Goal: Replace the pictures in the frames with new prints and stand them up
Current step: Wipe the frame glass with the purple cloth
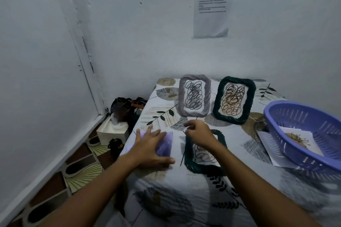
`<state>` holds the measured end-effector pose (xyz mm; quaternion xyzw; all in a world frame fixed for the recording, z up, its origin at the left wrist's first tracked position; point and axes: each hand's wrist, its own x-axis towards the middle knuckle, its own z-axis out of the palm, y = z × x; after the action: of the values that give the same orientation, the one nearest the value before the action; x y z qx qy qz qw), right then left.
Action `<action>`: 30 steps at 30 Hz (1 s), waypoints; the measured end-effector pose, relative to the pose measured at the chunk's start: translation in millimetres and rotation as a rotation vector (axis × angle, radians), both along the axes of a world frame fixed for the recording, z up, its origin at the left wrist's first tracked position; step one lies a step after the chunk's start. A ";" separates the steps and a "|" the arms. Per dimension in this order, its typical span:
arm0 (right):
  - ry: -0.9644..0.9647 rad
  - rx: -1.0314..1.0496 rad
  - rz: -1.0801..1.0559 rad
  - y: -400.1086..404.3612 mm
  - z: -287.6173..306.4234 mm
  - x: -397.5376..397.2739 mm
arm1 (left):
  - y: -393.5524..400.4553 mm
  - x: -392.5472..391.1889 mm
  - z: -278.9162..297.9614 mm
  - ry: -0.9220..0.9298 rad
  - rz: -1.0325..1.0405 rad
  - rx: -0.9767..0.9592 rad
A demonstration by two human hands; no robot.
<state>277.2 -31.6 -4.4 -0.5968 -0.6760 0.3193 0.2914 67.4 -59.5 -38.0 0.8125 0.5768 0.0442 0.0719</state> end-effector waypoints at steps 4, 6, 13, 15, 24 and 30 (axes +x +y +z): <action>-0.053 -0.138 0.113 17.6 -1.6 -36.5 | -4.2 -51.4 2.0 0.016 0.060 -0.123; -0.191 -0.097 0.147 26.6 -5.2 -49.4 | -9.3 -68.1 -0.2 0.020 0.067 -0.171; -0.503 0.030 0.076 28.5 -12.4 -79.3 | -10.6 -90.6 -24.8 0.031 0.071 -0.190; -0.434 -0.008 0.014 30.5 -14.1 -81.0 | -9.4 -91.4 -27.8 0.022 0.076 -0.186; -0.271 -0.245 -0.011 37.4 -20.9 -72.3 | -8.8 -93.0 -33.0 0.009 0.071 -0.175; -0.117 -0.338 0.006 34.0 -21.6 -75.6 | -9.3 -93.0 -33.6 -0.005 0.073 -0.159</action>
<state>201.6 2.4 -26.0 -0.6529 -0.6303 0.3939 0.1461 -25.6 -68.8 -71.6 0.7826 0.6076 0.0028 0.1357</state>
